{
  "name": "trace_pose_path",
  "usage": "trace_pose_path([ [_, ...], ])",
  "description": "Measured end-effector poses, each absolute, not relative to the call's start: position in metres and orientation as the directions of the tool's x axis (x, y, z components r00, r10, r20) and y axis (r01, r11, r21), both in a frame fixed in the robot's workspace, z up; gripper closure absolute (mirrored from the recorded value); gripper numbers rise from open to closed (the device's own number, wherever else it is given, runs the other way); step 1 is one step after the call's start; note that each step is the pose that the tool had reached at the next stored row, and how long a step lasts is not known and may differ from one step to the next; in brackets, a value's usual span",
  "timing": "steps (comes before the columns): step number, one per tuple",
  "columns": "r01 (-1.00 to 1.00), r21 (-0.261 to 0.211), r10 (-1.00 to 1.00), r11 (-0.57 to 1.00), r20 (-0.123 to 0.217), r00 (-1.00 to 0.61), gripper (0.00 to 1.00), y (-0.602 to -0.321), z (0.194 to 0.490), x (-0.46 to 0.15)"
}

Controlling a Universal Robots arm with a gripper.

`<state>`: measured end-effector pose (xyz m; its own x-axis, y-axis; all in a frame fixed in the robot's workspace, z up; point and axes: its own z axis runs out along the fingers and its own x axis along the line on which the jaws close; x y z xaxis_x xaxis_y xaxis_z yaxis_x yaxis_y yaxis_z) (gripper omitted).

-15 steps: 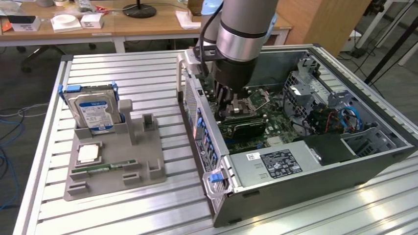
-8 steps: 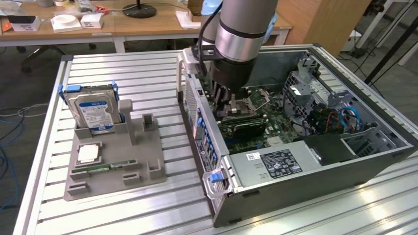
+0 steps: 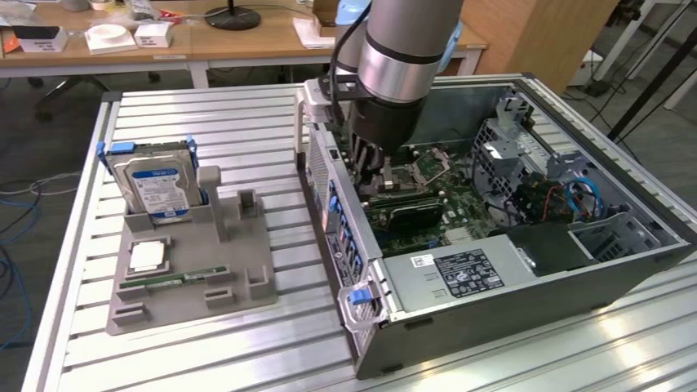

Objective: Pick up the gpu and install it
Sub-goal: 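Press down on the gpu until it lock into place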

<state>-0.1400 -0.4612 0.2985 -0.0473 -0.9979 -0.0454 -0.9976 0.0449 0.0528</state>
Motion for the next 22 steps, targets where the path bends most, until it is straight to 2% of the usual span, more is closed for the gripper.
trace_pose_path([
  [14, -0.997, 0.061, -0.998, 0.045, -0.047, -0.048, 0.89, -0.461, 0.292, -0.14],
  [22, -0.997, 0.063, -0.997, 0.043, -0.068, -0.048, 0.89, -0.461, 0.293, -0.116],
])
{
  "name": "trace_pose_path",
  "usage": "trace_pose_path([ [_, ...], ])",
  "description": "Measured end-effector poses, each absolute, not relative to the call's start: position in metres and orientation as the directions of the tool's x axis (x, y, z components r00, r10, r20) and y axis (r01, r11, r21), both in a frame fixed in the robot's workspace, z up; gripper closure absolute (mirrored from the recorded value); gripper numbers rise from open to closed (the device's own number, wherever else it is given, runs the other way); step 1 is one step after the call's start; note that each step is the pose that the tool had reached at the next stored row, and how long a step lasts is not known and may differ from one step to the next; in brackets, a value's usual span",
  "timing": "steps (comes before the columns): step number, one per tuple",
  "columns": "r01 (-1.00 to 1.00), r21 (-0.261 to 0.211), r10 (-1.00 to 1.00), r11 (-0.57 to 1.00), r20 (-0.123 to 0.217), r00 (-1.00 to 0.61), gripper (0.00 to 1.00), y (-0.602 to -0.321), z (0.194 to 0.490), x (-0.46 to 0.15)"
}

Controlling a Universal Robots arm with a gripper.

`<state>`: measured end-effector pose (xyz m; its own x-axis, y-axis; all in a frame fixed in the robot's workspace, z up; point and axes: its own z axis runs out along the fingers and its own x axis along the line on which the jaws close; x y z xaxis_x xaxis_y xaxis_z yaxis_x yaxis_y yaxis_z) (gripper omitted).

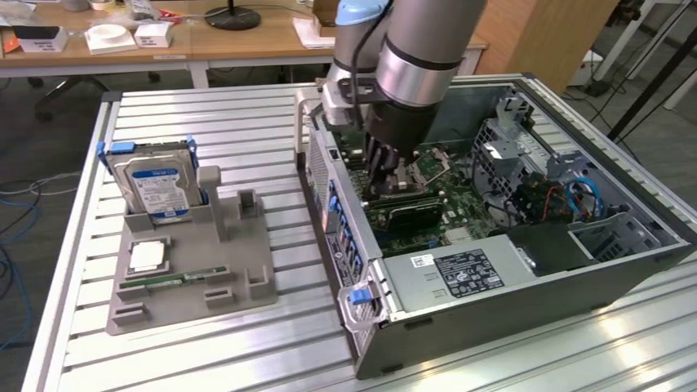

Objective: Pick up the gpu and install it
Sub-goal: 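Press down on the gpu until it lock into place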

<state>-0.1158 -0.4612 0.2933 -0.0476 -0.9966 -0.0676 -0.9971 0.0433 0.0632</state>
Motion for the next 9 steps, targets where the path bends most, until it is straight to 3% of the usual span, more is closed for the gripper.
trace_pose_path([
  [9, -0.997, 0.067, -0.996, 0.043, -0.07, -0.048, 0.89, -0.4612, 0.2934, -0.1147],
])
